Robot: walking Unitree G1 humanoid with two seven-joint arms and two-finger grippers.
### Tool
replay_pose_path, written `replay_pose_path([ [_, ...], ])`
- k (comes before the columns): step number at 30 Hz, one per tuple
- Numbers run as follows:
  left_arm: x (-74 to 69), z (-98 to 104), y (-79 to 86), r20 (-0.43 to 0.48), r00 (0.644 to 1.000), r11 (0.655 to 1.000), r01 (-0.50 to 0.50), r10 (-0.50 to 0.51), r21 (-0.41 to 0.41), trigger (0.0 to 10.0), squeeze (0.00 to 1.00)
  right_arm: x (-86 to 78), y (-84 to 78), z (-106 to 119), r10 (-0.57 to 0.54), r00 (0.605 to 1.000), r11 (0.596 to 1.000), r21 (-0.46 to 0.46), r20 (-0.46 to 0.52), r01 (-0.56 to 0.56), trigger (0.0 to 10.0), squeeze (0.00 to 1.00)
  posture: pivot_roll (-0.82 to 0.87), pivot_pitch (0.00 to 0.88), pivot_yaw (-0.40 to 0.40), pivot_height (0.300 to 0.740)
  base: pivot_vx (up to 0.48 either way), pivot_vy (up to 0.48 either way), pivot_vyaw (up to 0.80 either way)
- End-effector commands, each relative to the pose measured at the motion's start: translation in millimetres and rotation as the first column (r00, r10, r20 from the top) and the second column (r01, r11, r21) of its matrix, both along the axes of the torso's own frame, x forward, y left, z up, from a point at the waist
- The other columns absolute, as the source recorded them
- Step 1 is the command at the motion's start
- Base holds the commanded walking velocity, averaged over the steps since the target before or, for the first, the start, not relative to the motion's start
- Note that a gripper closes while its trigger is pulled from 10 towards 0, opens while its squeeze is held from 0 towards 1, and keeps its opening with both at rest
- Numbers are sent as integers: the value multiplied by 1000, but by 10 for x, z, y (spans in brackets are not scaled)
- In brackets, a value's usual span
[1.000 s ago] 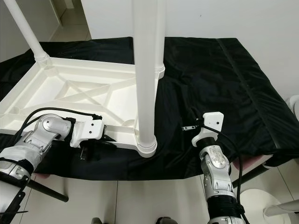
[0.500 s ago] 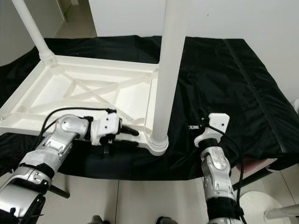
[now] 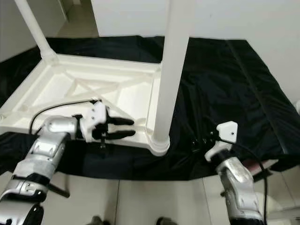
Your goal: Building children table
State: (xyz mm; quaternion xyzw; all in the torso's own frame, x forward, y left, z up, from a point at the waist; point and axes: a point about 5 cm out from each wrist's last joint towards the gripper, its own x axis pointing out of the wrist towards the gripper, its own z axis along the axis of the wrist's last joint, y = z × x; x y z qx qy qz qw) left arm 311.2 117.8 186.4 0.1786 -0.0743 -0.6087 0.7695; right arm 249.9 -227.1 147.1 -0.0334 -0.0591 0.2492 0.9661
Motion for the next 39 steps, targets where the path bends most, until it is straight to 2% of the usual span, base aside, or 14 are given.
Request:
replay_pose_path([
  [1, 130, 58, 149, 29, 903, 894, -419, 429, -158, 10000, 0, -110, 30, 5, 145, 988, 989, -29, -62, -147, 10000, 0, 14, 88, 12, 740, 0, 0, 0],
  [3, 130, 58, 149, 29, 903, 894, -419, 429, -158, 10000, 0, -110, 30, 5, 145, 988, 989, -29, -62, -147, 10000, 0, 14, 88, 12, 740, 0, 0, 0],
  [6, 76, 77, 177, 31, 892, 884, -442, 451, -150, 10000, 0, -243, 47, 26, 305, 942, 945, -83, -140, -318, 10000, 0, 23, 81, 10, 740, 0, 0, 0],
  [10, 67, 84, 182, 25, 889, 880, -449, 458, -152, 10000, 0, -259, 75, 33, 343, 926, 930, -87, -156, -358, 10000, 0, 23, 81, 10, 740, 0, 0, 0],
  [11, 60, 82, 173, 16, 885, 875, -458, 466, -153, 10000, 0, -181, 221, 41, 406, 901, 902, -94, -151, -422, 10000, 0, 31, 71, 3, 740, 0, 0, 0],
  [18, 15, 71, 123, -2, 883, 873, -465, 470, -150, 10000, 0, -28, 424, 48, 452, 881, 882, -81, -138, -465, 10000, 0, 48, 66, -9, 740, 0, 0, 0],
  [22, -37, 10, 60, -56, 878, 864, -477, 475, -161, 10000, 0, 88, 507, 19, 431, 893, 895, -66, -131, -441, 10000, 0, 62, 62, -21, 740, 0, 0, 0],
  [24, -84, -55, 2, -114, 872, 858, -489, 476, -159, 10000, 0, 167, 577, 13, 408, 906, 907, -62, -110, -416, 10000, 0, 66, 61, -28, 740, 0, 0, 0],
  [28, -158, -141, -87, -154, 878, 869, -473, 453, -142, 10000, 0, 273, 657, 4, 349, 934, 935, -50, -73, -352, 10000, 0, 70, 66, -33, 740, 0, 0, 0],
  [31, -200, -205, -117, -173, 876, 870, -474, 451, -135, 10000, 0, 348, 641, -6, 298, 953, 953, -43, -63, -301, 10000, 0, 73, 69, -35, 740, 0, 0, 0],
  [37, -269, -295, -158, -152, 874, 870, -480, 462, -113, 10000, 0, 437, 548, -18, 240, 969, 969, -40, -58, -242, 10000, 0, 71, 68, -37, 740, 0, 0, 0],
  [39, -295, -315, -198, -162, 877, 877, -470, 452, -101, 10000, 0, 498, 469, -20, 202, 978, 978, -40, -51, -204, 10000, 0, 67, 69, -35, 740, 0, 0, 0],
])
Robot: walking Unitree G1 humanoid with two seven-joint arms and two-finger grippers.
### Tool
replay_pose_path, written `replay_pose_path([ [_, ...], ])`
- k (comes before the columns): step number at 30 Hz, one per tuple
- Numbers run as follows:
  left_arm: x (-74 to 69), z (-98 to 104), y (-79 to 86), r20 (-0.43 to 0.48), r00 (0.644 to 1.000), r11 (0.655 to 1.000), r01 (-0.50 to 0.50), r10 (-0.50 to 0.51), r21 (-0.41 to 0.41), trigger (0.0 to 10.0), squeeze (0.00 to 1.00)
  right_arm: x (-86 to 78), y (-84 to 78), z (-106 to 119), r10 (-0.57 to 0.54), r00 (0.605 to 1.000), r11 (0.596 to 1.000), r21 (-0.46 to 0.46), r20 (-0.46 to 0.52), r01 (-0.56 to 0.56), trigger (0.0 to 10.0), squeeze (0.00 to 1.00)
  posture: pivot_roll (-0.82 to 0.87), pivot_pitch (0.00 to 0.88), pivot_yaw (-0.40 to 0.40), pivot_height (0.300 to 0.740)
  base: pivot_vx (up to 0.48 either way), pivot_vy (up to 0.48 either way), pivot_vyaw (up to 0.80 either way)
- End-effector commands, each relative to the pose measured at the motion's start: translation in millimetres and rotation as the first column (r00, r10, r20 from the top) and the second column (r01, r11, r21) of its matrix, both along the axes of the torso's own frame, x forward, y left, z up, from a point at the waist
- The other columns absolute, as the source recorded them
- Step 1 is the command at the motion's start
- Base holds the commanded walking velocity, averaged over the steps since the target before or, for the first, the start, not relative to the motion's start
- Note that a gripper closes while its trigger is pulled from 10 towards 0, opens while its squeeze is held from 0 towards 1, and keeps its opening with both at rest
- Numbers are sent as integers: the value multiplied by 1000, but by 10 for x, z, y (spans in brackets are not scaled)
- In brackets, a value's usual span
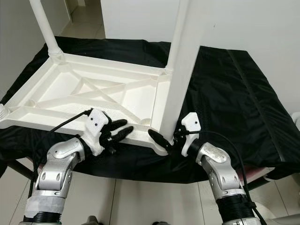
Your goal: Building children table
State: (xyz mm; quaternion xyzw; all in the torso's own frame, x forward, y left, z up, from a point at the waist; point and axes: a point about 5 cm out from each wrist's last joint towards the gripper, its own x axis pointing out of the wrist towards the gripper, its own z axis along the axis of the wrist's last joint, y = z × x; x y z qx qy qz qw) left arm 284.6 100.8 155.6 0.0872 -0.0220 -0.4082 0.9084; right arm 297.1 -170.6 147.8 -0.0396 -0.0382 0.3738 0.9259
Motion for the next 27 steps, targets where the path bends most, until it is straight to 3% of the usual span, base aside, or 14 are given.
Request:
replay_pose_path([
  [1, -29, -7, -28, 3, 1000, 1000, 7, -7, 21, 10000, 0, 26, -96, -26, -55, 998, 998, -7, -4, 55, 10000, 0, 67, 69, -35, 740, 0, 0, 0],
  [3, 3, 15, -51, 17, 1000, 1000, 1, -1, 27, 10000, 0, 93, -177, -23, -102, 995, 995, 2, 13, 101, 10000, 0, 60, 69, -35, 740, 0, 0, 0],
  [11, 43, 55, -85, 31, 999, 1000, -10, 10, 2, 10000, 0, 162, -227, -7, -144, 989, 989, 28, 30, 143, 10000, 0, 40, 73, -30, 740, 0, 0, 0],
  [18, -22, 22, -234, -45, 994, 994, 97, -99, -57, 10000, 0, 139, -137, -10, -105, 993, 994, 21, 51, 104, 10000, 0, 31, 82, -22, 740, 0, 0, 0],
  [25, -41, 56, -326, -17, 989, 989, 144, -144, -37, 10000, 0, 135, -84, -2, -81, 994, 997, -3, 80, 81, 10000, 0, 12, 76, -27, 740, 0, 0, 0],
  [26, -23, 67, -333, -16, 989, 989, 144, -145, -43, 10000, 0, 144, -78, 12, -73, 994, 997, -4, 84, 74, 8353, 0, 11, 77, -28, 740, 0, 0, 0],
  [27, -23, 67, -333, -16, 989, 989, 144, -145, -43, 10000, 0, 144, -78, 12, -73, 994, 997, -4, 84, 74, 8353, 0, 11, 77, -28, 740, 0, 0, 0],
])
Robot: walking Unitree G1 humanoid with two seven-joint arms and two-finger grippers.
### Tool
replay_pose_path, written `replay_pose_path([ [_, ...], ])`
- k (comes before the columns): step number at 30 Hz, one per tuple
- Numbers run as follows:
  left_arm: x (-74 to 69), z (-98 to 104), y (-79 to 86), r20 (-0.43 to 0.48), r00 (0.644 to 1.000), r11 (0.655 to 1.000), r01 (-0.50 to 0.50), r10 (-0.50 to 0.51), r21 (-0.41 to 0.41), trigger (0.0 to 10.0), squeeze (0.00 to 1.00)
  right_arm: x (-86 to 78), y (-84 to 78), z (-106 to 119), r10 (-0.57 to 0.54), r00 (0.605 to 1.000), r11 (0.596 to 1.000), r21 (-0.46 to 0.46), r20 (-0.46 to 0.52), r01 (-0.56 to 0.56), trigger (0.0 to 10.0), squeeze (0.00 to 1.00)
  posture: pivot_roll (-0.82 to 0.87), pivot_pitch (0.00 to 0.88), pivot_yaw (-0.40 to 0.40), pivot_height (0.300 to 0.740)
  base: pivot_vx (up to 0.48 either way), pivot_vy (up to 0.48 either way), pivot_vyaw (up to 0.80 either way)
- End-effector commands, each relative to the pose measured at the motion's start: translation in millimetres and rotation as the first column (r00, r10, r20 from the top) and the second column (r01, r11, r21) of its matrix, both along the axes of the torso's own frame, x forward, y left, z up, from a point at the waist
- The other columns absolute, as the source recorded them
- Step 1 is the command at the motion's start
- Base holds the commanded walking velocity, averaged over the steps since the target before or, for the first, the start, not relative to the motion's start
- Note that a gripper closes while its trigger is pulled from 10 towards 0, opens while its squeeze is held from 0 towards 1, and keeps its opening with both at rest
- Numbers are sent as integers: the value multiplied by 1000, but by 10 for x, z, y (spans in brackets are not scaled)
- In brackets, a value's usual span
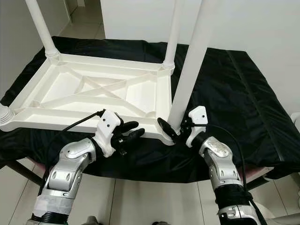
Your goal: Building children table
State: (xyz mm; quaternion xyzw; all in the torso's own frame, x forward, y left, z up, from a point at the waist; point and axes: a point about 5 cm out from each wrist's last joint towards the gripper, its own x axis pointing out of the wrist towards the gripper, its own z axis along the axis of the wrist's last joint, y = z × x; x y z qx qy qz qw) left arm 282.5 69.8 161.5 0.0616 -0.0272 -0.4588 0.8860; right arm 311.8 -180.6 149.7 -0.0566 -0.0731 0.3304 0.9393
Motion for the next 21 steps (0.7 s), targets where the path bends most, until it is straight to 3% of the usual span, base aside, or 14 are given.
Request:
replay_pose_path([
  [1, 24, 26, -32, 7, 999, 999, 32, -32, 7, 10000, 0, 9, 17, 8, 21, 1000, 1000, -13, 3, -21, 3922, 0, 3, 76, -32, 740, 0, 0, 0],
  [2, 48, 38, -30, 6, 999, 999, 33, -32, -3, 10000, 0, 14, 12, 10, 30, 1000, 999, -15, -2, -30, 0, 0, -2, 80, -30, 740, 0, 0, 0],
  [12, 166, 37, 12, 50, 998, 999, -32, 30, 43, 10000, 0, -43, 4, -93, 16, 999, 1000, -23, -31, -17, 0, 0, -15, 86, -39, 740, 0, 0, 0],
  [14, 203, 35, 24, 50, 997, 997, -64, 62, 42, 10000, 0, -38, 8, -98, -19, 999, 1000, -20, -30, 18, 3569, 0, -13, 72, -30, 740, 0, 0, 0],
  [16, 213, 38, 25, 51, 996, 996, -73, 71, 42, 10000, 0, -35, 8, -93, -30, 999, 999, -16, -31, 29, 3569, 0, -13, 72, -30, 740, 0, 0, 0],
  [17, 225, 52, 19, 45, 996, 996, -80, 79, 29, 10000, 0, -36, 23, -84, -28, 999, 1000, 3, -36, 28, 10000, 0, -10, 64, -23, 740, 0, 0, 0],
  [21, 236, 40, -3, 56, 992, 993, -114, 112, 36, 10000, 0, -38, 101, -102, -130, 990, 991, 37, -47, 132, 10000, 0, -10, 65, -21, 740, 0, 0, 0],
])
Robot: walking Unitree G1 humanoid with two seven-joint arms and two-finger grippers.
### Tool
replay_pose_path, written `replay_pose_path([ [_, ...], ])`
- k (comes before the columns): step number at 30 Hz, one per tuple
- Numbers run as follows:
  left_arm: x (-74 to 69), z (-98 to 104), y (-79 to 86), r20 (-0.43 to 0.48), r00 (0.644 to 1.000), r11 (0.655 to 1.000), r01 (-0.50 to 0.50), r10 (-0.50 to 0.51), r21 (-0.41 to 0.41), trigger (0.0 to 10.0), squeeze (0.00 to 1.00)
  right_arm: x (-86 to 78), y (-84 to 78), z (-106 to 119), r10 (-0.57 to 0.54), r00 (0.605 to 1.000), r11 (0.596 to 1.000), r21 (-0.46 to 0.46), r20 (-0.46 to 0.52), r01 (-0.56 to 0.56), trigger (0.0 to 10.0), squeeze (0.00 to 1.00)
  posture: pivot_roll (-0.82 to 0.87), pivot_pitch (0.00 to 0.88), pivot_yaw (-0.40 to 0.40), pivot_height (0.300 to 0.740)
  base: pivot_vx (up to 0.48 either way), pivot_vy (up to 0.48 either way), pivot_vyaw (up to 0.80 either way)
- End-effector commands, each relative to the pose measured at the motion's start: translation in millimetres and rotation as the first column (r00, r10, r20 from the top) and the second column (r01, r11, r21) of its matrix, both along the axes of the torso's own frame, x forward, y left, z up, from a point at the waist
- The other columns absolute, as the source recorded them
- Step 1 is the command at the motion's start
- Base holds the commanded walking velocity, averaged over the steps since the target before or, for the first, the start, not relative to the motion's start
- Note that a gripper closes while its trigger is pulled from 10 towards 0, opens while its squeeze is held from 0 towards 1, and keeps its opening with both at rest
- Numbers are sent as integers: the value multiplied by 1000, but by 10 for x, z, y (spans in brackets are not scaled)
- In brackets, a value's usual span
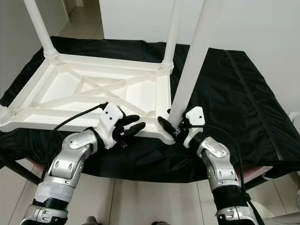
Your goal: Building children table
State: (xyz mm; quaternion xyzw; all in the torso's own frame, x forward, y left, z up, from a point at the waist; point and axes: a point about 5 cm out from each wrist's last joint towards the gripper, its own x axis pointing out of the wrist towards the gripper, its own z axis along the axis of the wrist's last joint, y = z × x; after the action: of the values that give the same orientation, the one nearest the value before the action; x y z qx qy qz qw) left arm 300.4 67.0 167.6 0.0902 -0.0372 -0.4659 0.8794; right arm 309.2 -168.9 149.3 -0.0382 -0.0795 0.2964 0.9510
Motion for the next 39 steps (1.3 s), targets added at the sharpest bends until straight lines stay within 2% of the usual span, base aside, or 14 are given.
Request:
replay_pose_path([
  [1, 56, -21, 25, 13, 991, 991, -131, 131, -7, 10000, 0, -12, -15, -98, -62, 997, 998, -5, -48, 62, 10000, 0, -10, 65, -21, 740, 0, 0, 0],
  [3, 87, -49, 32, -5, 984, 984, -180, 180, -17, 10000, 0, 20, -24, -109, -190, 980, 982, 1, -61, 190, 10000, 0, -16, 60, -14, 740, 0, 0, 0],
  [9, 90, -97, 24, 9, 978, 978, -209, 209, -4, 10000, 0, 30, -28, -126, -328, 941, 944, 12, -79, 330, 10000, 0, -15, 59, -20, 740, 0, 0, 0],
  [11, 100, -115, 22, 35, 973, 973, -229, 229, 3, 10000, 0, 15, 26, -109, -473, 872, 869, 97, -125, 486, 10000, 0, -18, 54, -19, 740, 0, 0, 0],
  [13, 112, -129, 24, 27, 970, 971, -240, 240, 5, 10000, 0, 0, 52, -112, -530, 834, 826, 128, -157, 549, 10000, 0, -18, 54, -19, 740, 0, 0, 0],
  [14, 112, -129, 24, 27, 970, 971, -240, 240, 5, 10000, 0, 0, 52, -112, -530, 834, 826, 128, -157, 549, 10000, 0, -18, 54, -19, 740, 0, 0, 0],
  [16, 138, -117, 37, 20, 965, 965, -263, 263, -14, 10000, 0, -30, 166, -133, -619, 763, 750, 150, -184, 644, 10000, 0, -17, 51, -20, 740, 0, 0, 0],
  [19, 164, -112, 53, 11, 960, 960, -279, 279, -23, 10000, 0, -43, 295, -137, -653, 733, 717, 156, -189, 679, 10000, 0, -16, 51, -19, 740, 0, 0, 0],
  [21, 174, -114, 59, 5, 959, 958, -284, 284, -25, 10000, 0, -44, 339, -136, -656, 730, 713, 158, -191, 683, 10000, 0, -16, 51, -19, 740, 0, 0, 0],
  [24, 270, -87, 119, -46, 949, 947, -313, 311, -65, 10000, 0, -32, 499, -51, -622, 769, 746, 186, -146, 639, 10000, 0, -23, 50, -4, 740, 0, 0, 0],
  [29, 296, -73, 127, -45, 949, 946, -316, 314, -74, 10000, 0, -42, 523, -17, -614, 773, 743, 215, -158, 634, 10000, 0, -26, 50, -3, 740, 0, 0, 0],
  [30, 297, -64, 103, -40, 953, 951, -301, 299, -75, 10000, 0, -66, 509, -1, -610, 781, 750, 222, -135, 624, 10000, 1000, -32, 47, 5, 740, 0, 0, 0],
  [37, 268, -45, 12, -26, 970, 967, -243, 242, -71, 10000, 0, -121, 424, 17, -566, 817, 781, 247, -107, 573, 10000, 1000, -34, 45, 10, 740, 0, 0, 0],
  [39, 241, -43, -5, -25, 976, 973, -219, 218, -75, 10000, 0, -134, 368, 13, -524, 847, 814, 237, -92, 529, 10000, 1000, -24, 44, 4, 740, 0, 0, 0],
])
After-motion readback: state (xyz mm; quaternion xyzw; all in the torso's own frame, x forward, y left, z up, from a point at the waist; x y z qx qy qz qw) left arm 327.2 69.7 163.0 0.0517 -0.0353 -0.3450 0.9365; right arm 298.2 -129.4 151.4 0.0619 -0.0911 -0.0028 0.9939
